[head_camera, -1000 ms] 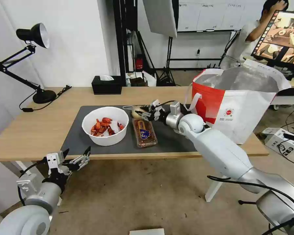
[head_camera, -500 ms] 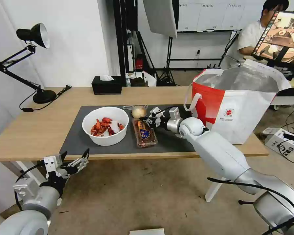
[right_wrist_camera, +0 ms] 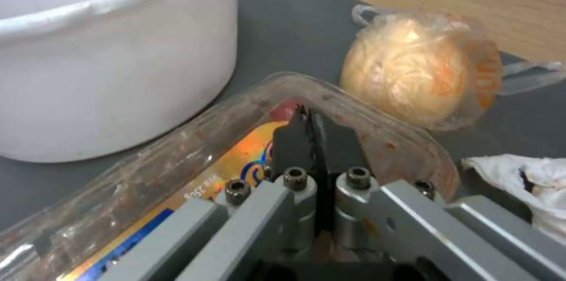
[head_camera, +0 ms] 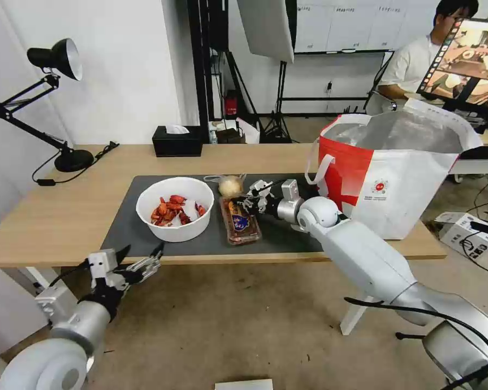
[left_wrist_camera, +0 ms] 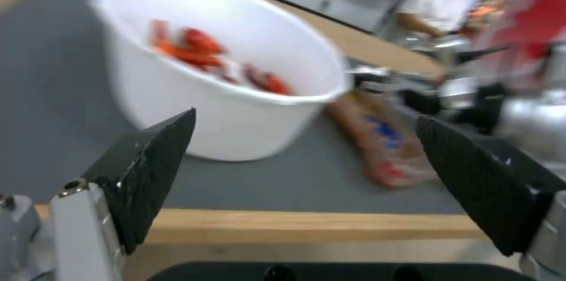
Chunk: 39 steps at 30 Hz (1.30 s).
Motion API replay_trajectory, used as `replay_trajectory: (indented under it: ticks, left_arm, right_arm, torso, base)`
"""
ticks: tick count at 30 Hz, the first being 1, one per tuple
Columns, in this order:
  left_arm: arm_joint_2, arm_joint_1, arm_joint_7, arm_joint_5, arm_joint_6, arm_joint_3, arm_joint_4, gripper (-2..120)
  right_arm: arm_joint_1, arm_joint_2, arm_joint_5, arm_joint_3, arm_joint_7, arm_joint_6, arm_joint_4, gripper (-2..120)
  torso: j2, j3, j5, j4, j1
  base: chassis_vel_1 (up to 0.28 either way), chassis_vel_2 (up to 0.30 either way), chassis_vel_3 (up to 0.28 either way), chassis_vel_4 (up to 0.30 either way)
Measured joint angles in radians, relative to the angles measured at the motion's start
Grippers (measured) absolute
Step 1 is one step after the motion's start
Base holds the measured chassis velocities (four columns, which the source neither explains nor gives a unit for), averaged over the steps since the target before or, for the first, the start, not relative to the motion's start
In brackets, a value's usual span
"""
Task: Pick up the trash from the table and place it into the takeout bag.
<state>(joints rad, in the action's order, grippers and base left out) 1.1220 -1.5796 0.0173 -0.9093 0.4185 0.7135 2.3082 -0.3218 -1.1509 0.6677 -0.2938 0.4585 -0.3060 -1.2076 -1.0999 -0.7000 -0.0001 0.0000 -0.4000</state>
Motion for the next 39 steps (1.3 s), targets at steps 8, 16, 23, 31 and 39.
replay_trajectory:
  ticks: [8, 16, 23, 31, 39]
  left_arm:
    - [-0.136, 0.094, 0.091, -0.521, 0.061, -0.076, 0.016, 100]
    - [-0.178, 0.192, 0.158, -0.817, 0.057, -0.166, -0.093, 100]
    - [-0.17, 0.286, 0.195, -0.849, 0.049, -0.234, -0.186, 100]
    - [-0.152, 0.377, 0.217, -0.848, 0.037, -0.306, -0.255, 100]
    - [-0.138, 0.431, 0.22, -0.82, 0.028, -0.364, -0.29, 100]
  right_arm:
    - [0.002, 0.002, -0.001, -0.006, 0.002, -0.002, 0.002, 0]
    - [0.01, -0.012, 0.0, -0.024, 0.013, -0.003, 0.019, 0]
    - [0.019, -0.013, 0.002, -0.033, 0.022, -0.003, 0.015, 0]
    - [0.024, -0.01, 0.003, -0.037, 0.021, -0.003, 0.003, 0]
    - [0.018, -0.003, 0.004, -0.036, 0.016, -0.005, -0.013, 0]
  torso:
    - [0.0, 0.0, 0.0001, -0.0001, 0.0]
    - [0.0, 0.0, 0.0001, -0.0001, 0.0]
    - [0.0, 0.0, 0.0, 0.0, 0.0]
    - [0.0, 0.0, 0.0, 0.0, 0.0]
    - [0.0, 0.0, 0.0001, -0.0001, 0.0]
  base:
    - [0.0, 0.0, 0.0, 0.0]
    - [0.0, 0.0, 0.0, 0.0]
    - [0.0, 0.0, 0.0, 0.0]
    - [0.0, 0.0, 0.0, 0.0]
    - [0.0, 0.0, 0.0, 0.0]
